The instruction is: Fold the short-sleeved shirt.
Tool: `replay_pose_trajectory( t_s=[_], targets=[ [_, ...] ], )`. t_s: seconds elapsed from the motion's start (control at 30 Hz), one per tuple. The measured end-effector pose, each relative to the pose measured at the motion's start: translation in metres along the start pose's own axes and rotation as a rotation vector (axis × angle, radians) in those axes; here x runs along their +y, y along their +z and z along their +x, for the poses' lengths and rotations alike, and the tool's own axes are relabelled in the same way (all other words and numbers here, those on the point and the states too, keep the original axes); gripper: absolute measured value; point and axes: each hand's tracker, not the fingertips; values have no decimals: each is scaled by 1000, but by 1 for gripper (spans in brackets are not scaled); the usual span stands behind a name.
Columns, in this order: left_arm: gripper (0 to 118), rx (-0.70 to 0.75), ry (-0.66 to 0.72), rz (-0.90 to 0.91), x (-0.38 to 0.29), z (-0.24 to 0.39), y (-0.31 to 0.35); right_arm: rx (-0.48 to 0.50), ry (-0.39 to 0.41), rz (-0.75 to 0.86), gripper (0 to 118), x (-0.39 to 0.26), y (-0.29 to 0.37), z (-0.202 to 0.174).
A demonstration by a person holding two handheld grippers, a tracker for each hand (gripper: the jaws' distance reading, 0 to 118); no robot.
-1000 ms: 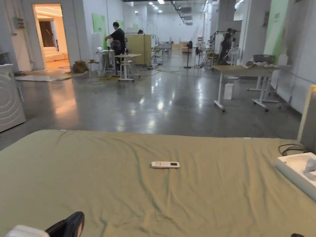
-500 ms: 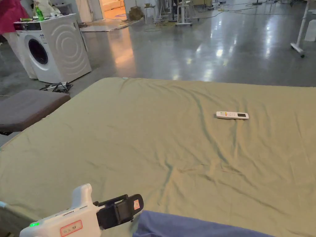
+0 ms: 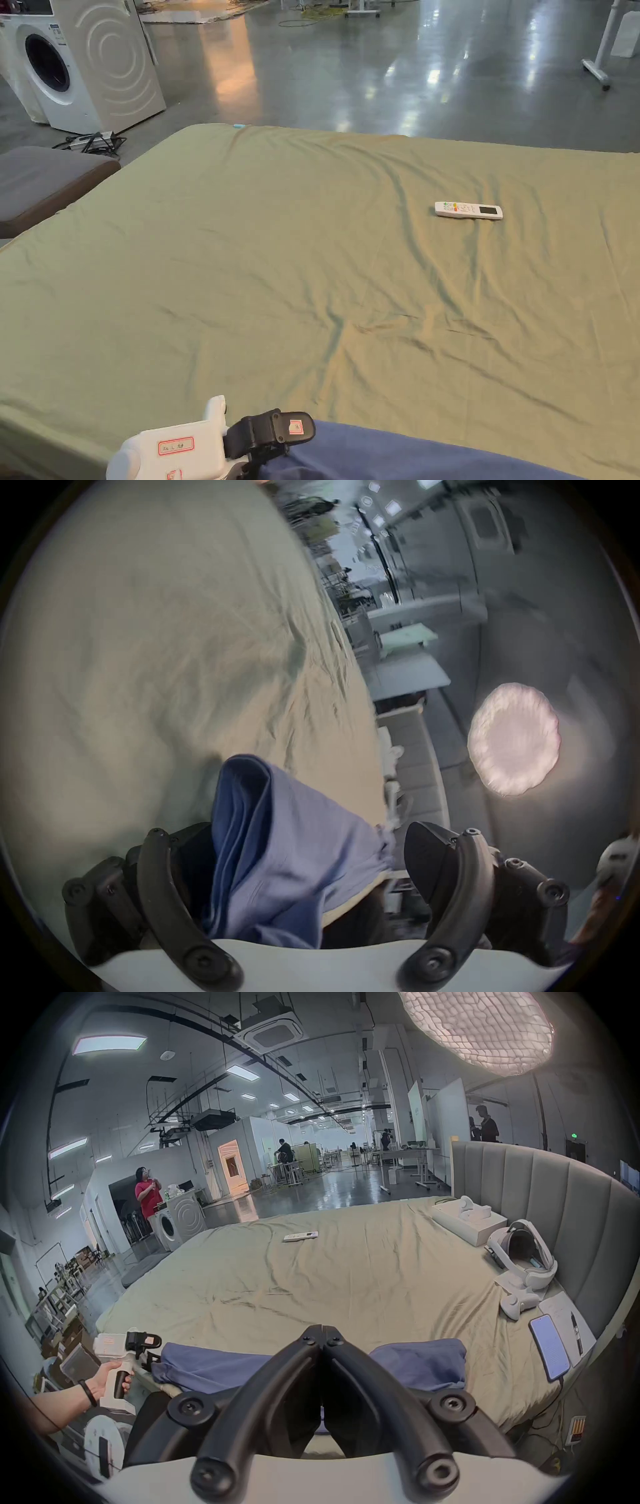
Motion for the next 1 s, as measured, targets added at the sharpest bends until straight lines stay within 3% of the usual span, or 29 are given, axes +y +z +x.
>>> replay_pose_trajectory(
  t_s=[0.03,0.07,0.1,0.13,0.17,0.23,0.3,0.43,0.67,0.8,1.0],
  targets=[
    [100,-15,-4,-1,1,0,-2,0,-3,-1,0,0,0,0],
    [76,15,-14,-14,4,1,-5,-2,-2,-3,0,-1,1,0],
    [31,92,23,-34,4,5,-11,-5,3,-7,0,-1,2,-1],
    [19,189,14,-43,3,4,-15,-7,9,-12,0,-2,2,-1],
    [19,217,-4,-48,4,1,-16,-8,15,-18,0,-2,2,-1],
    [18,84,28,-22,-9,19,-15,-8,24,-27,0,-3,5,0],
    [16,158,5,49,-13,34,-9,-11,24,-27,0,-4,7,2],
    [15,157,1,89,-4,62,8,7,-18,-31,0,-6,9,11],
    [16,301,-174,182,36,104,40,76,-82,-31,0,-19,13,21],
    [15,188,-204,144,3,139,2,105,-154,-32,0,-24,10,26],
    [15,253,-266,-22,-64,178,-102,89,-69,-28,0,-23,24,26]
  ],
)
